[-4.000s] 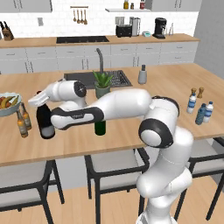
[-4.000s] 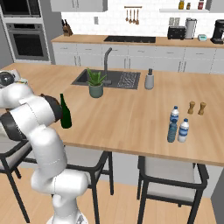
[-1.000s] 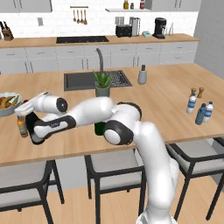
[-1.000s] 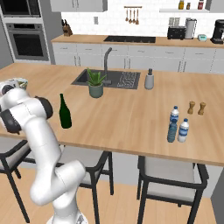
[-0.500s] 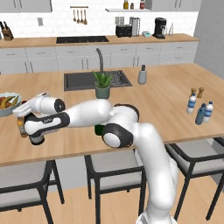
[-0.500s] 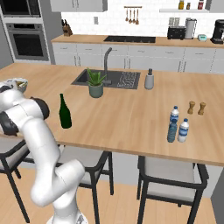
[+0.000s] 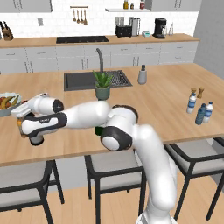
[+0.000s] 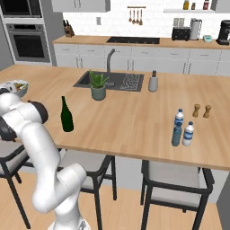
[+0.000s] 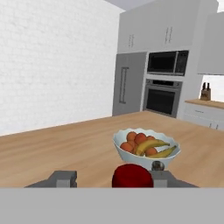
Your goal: Move the plastic bottles in the middle to the plastics group, and the glass bottles in the middle to the glass group.
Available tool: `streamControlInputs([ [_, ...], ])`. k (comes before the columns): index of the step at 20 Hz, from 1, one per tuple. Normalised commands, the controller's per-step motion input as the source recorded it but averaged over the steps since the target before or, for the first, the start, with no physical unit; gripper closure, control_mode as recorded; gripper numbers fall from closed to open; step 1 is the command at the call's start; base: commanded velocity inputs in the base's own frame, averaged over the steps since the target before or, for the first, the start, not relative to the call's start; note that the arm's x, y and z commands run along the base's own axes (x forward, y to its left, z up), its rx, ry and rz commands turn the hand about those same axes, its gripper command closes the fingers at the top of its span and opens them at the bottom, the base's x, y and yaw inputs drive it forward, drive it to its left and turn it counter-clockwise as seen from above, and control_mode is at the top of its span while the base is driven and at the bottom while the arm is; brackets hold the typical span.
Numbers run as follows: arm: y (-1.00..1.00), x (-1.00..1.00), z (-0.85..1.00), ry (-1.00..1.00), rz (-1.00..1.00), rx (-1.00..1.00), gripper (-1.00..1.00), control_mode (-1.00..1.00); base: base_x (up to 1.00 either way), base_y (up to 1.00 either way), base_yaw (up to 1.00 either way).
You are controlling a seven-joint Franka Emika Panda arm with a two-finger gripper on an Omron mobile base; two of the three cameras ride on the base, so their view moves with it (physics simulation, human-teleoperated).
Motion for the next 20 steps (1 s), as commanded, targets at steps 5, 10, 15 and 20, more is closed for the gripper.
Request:
streamControlInputs([
  [5, 0.0, 0.0, 0.0, 0.0, 0.0, 0.0, -1.0, -1.0, 0.0, 0.0, 0.0],
  [10, 0.0, 0.0, 0.0, 0.0, 0.0, 0.0, -1.0, -1.0, 0.0, 0.0, 0.0],
  [15, -0.01, 0.0, 0.0, 0.0, 0.0, 0.0, -1.0, -1.0, 0.0, 0.0, 0.0],
  [20, -0.34, -0.1, 0.0, 0.0, 0.0, 0.0, -1.0, -1.0, 0.0, 0.0, 0.0],
])
